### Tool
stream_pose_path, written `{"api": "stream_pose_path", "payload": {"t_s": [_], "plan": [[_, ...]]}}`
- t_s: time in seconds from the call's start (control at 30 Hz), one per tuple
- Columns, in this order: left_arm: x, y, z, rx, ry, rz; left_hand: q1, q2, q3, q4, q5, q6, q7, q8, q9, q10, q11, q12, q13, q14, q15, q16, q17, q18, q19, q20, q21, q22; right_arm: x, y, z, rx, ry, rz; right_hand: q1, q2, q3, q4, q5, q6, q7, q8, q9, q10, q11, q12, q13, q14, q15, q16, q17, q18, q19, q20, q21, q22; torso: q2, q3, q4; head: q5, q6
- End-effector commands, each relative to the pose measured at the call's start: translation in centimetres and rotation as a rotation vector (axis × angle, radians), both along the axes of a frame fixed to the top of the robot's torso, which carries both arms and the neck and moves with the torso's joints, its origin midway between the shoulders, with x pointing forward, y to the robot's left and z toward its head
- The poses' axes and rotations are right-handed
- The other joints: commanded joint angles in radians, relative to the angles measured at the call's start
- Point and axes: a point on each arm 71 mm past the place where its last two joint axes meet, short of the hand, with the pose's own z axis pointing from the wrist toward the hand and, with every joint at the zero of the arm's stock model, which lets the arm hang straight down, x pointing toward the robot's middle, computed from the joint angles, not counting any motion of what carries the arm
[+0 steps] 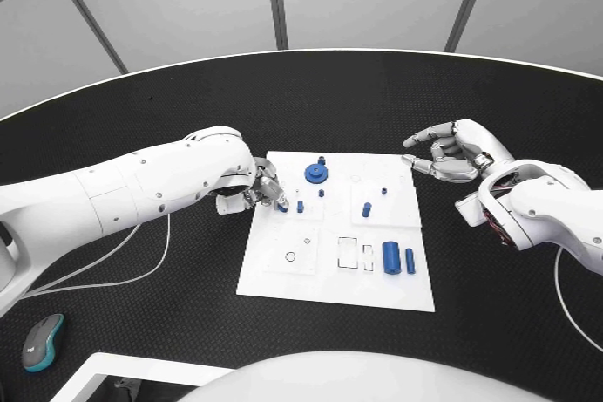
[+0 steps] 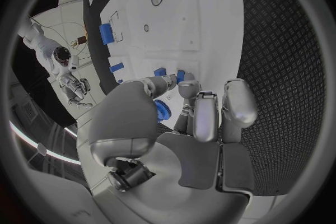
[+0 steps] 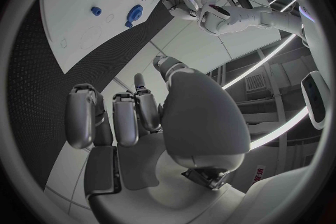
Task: Assemble the parts on the task board
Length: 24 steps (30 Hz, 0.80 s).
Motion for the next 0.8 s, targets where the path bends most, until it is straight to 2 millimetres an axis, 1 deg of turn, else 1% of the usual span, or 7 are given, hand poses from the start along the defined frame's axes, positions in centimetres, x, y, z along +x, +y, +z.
{"api": "stream_pose_path", "payload": {"t_s": [0.03, 0.17, 0.33, 0.5, 0.6, 0.8], "plan": [[0.08, -0.13, -0.03, 0.001, 0.000, 0.000, 0.006, 0.009, 0.100, -0.094, 0.003, -0.001, -0.006, 0.004, 0.001, 0.005, 0.001, 0.006, 0.002, 0.056, -0.007, 0.005, 0.095, -0.001, 0.005, -0.001, 0.006, 0.001, -0.01, 0.00, 0.01, 0.000, 0.000, 0.000, 0.002, -0.004, 0.002, 0.002, 0.003, 0.001, 0.001, 0.006, -0.001, 0.004, 0.000, 0.001, 0.070, 0.068, -0.007, -0.006, 0.116, 0.016, 0.021, -0.007, -0.007, 0.095, 0.000, 0.0003, -0.0006, 0.000, 0.000], [0.23, -0.40, -0.06, 0.000, -0.002, 0.001, 0.005, 0.009, 0.100, -0.095, 0.002, -0.001, -0.006, 0.004, 0.001, 0.005, 0.001, 0.005, 0.000, 0.056, -0.007, 0.005, 0.094, -0.001, 0.005, -0.001, 0.006, 0.001, -0.04, 0.03, 0.02, 0.001, 0.000, 0.001, 0.002, -0.004, 0.002, 0.002, 0.003, 0.001, 0.001, 0.006, -0.001, 0.004, 0.000, 0.001, 0.070, 0.068, -0.007, -0.006, 0.116, 0.016, 0.021, -0.007, -0.007, 0.095, 0.000, -0.0007, 0.0001, -0.002, -0.002], [0.34, -0.62, -0.08, -0.001, -0.006, 0.004, 0.005, 0.009, 0.101, -0.095, 0.002, -0.001, -0.006, 0.005, 0.001, 0.006, 0.001, 0.006, 0.001, 0.056, -0.007, 0.005, 0.094, -0.001, 0.005, -0.001, 0.006, 0.001, -0.04, 0.05, 0.02, 0.001, -0.001, 0.002, 0.002, -0.004, 0.002, 0.002, 0.003, 0.001, 0.001, 0.006, -0.001, 0.004, 0.000, 0.001, 0.070, 0.068, -0.007, -0.006, 0.116, 0.016, 0.021, -0.007, -0.007, 0.095, -0.001, 0.0006, -0.0009, -0.001, -0.002], [0.36, -0.78, -0.12, 0.002, 0.000, -0.001, 0.005, 0.009, 0.101, -0.095, 0.002, -0.001, -0.006, 0.005, 0.001, 0.007, 0.001, 0.007, 0.003, 0.056, -0.007, 0.005, 0.094, -0.001, 0.005, -0.001, 0.006, 0.001, -0.05, 0.05, 0.02, 0.001, 0.000, 0.002, 0.001, -0.004, 0.003, 0.002, 0.006, 0.001, 0.001, 0.006, -0.001, 0.004, 0.000, 0.001, 0.070, 0.068, -0.007, -0.007, 0.115, 0.015, 0.022, -0.007, -0.006, 0.095, 0.000, -0.0005, 0.0002, -0.004, -0.003], [0.33, -0.80, -0.17, 0.008, 0.009, -0.008, 0.005, 0.009, 0.102, -0.095, 0.002, -0.001, -0.006, 0.005, 0.001, 0.007, 0.001, 0.007, 0.002, 0.056, -0.007, 0.005, 0.095, -0.002, 0.005, -0.001, 0.007, 0.002, -0.05, 0.04, 0.02, 0.001, 0.000, 0.002, 0.001, -0.004, 0.003, 0.002, 0.006, 0.001, 0.001, 0.006, -0.001, 0.004, 0.000, 0.001, 0.070, 0.068, -0.007, -0.007, 0.115, 0.015, 0.022, -0.007, -0.006, 0.095, 0.000, -0.0001, 0.0002, -0.005, -0.002], [0.35, -0.74, -0.27, 0.020, 0.024, -0.013, 0.004, 0.010, 0.102, -0.095, 0.001, -0.001, -0.006, 0.005, 0.001, 0.006, 0.001, 0.006, 0.001, 0.056, -0.007, 0.004, 0.094, -0.001, 0.005, -0.001, 0.006, 0.001, -0.06, 0.02, 0.02, 0.001, 0.001, 0.002, 0.001, -0.004, 0.003, 0.002, 0.006, 0.001, 0.001, 0.006, -0.001, 0.004, 0.000, 0.001, 0.070, 0.068, -0.007, -0.007, 0.115, 0.015, 0.022, -0.007, -0.006, 0.095, 0.000, -0.0005, 0.0003, -0.006, -0.004]]}}
